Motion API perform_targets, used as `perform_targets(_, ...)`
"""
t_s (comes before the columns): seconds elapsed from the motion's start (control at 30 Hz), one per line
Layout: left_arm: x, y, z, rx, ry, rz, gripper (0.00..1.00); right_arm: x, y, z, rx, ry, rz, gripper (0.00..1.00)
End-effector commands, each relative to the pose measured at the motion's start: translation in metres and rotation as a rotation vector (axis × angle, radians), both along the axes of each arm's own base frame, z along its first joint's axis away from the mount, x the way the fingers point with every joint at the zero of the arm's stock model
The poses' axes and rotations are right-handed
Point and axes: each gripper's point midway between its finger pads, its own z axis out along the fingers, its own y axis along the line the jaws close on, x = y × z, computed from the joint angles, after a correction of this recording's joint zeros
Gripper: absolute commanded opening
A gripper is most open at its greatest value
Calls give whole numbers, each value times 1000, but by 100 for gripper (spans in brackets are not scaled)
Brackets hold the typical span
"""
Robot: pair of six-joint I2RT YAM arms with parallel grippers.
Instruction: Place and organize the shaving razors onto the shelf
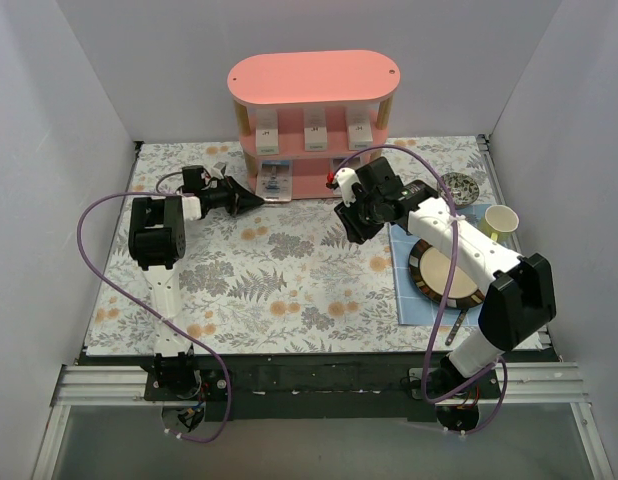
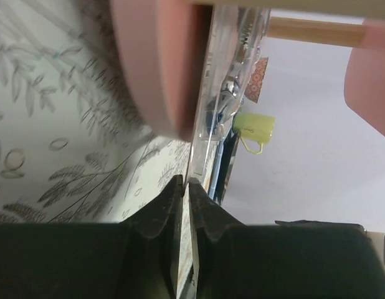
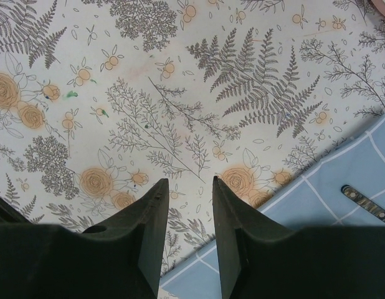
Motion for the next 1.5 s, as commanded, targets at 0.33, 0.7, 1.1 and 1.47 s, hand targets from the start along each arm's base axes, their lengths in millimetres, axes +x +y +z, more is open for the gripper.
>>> perform_targets(0.33,-8,-27,34,-111,-13,69,0,12,7,18,26,-39,1,42)
perform_targets(0.7,16,-27,38,-89,-30,96,0,12,4,18,13,-41,0,42)
perform_targets(1.1,16,-23,25,-85,10,137,0,16,6,17,9,-35,0,42)
perform_targets(1.47,1,-16,9,-73,110,122,0,20,10,16,15,-38,0,42)
